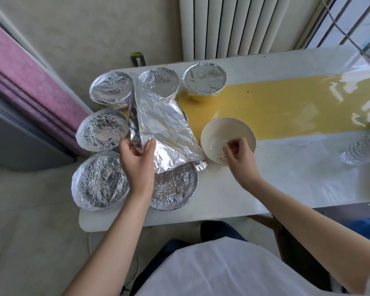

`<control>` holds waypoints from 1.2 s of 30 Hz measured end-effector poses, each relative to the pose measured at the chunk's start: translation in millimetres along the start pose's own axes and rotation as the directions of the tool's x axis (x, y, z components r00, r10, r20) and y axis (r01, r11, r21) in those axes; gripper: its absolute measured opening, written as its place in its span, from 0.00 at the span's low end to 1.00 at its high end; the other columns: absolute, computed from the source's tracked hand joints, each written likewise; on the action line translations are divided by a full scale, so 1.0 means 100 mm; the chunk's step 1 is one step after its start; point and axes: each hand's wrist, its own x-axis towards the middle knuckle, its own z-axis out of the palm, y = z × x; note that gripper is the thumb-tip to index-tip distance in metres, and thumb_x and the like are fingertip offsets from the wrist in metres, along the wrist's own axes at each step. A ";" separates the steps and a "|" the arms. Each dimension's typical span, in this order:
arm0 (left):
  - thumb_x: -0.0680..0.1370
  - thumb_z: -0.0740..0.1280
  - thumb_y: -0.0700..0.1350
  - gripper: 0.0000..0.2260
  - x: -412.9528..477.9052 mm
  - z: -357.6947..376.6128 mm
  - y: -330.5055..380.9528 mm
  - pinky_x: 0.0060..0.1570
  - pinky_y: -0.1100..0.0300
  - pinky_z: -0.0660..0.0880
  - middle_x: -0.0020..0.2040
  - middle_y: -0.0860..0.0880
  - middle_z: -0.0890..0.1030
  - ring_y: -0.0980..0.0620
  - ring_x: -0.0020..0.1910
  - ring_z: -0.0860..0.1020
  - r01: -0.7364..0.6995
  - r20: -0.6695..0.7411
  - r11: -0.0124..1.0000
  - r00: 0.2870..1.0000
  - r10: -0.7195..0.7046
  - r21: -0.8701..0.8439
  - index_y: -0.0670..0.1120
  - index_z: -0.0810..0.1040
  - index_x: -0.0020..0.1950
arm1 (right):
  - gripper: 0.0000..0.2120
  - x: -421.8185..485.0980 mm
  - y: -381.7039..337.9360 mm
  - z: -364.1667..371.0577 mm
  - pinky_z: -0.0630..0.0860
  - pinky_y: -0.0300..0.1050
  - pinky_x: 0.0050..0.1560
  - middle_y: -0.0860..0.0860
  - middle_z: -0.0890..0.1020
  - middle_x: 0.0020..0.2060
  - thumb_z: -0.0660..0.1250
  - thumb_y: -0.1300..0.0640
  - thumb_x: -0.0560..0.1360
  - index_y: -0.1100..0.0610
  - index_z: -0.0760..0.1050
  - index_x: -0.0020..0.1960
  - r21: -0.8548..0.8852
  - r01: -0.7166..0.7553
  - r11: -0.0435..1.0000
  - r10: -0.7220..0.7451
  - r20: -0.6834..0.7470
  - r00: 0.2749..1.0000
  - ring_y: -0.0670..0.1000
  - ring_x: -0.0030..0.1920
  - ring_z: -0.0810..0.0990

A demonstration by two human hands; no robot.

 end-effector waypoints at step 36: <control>0.79 0.62 0.51 0.08 0.08 -0.45 -0.17 0.50 0.61 0.69 0.47 0.53 0.79 0.55 0.51 0.75 0.345 0.311 0.938 0.887 -0.340 0.039 0.51 0.78 0.45 | 0.14 -0.04 -0.10 0.13 0.65 0.38 0.18 0.50 0.69 0.18 0.62 0.58 0.79 0.59 0.65 0.36 0.363 -0.214 0.907 0.124 0.255 0.959 0.51 0.16 0.68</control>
